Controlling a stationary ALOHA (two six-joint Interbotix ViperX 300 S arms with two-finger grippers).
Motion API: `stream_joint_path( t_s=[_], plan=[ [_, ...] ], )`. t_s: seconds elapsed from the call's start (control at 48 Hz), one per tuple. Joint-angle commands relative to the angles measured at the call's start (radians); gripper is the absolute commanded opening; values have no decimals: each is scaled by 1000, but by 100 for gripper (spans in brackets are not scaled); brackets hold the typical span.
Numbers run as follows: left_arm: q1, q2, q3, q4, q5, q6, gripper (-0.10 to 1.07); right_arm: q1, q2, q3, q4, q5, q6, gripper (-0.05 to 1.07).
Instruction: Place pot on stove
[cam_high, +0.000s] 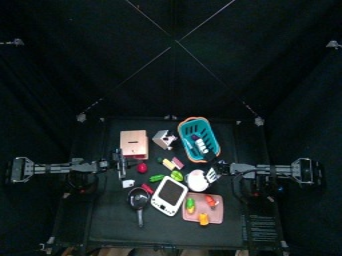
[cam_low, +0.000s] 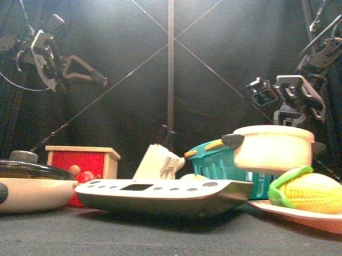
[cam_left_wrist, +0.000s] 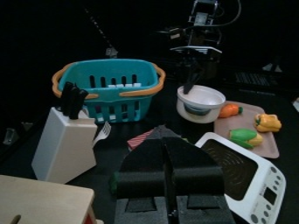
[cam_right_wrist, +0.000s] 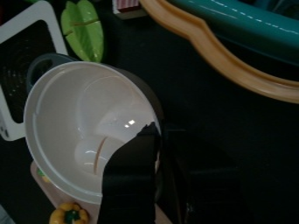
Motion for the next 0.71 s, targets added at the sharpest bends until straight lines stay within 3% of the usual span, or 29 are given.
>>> stream_joint_path(
  t_s=[0.0, 0.229, 0.688],
  plan=[
    [2, 0, -11, -2, -6, -2, 1, 26, 2, -41, 17, -29, 0, 47],
    [-2, 2, -11, -3, -6, 0, 1, 98, 69, -133, 41, -98, -2, 47],
    [-2, 2, -3, -3, -3, 0, 1, 150, 354, -370, 41, -132, 0, 47]
  ],
)
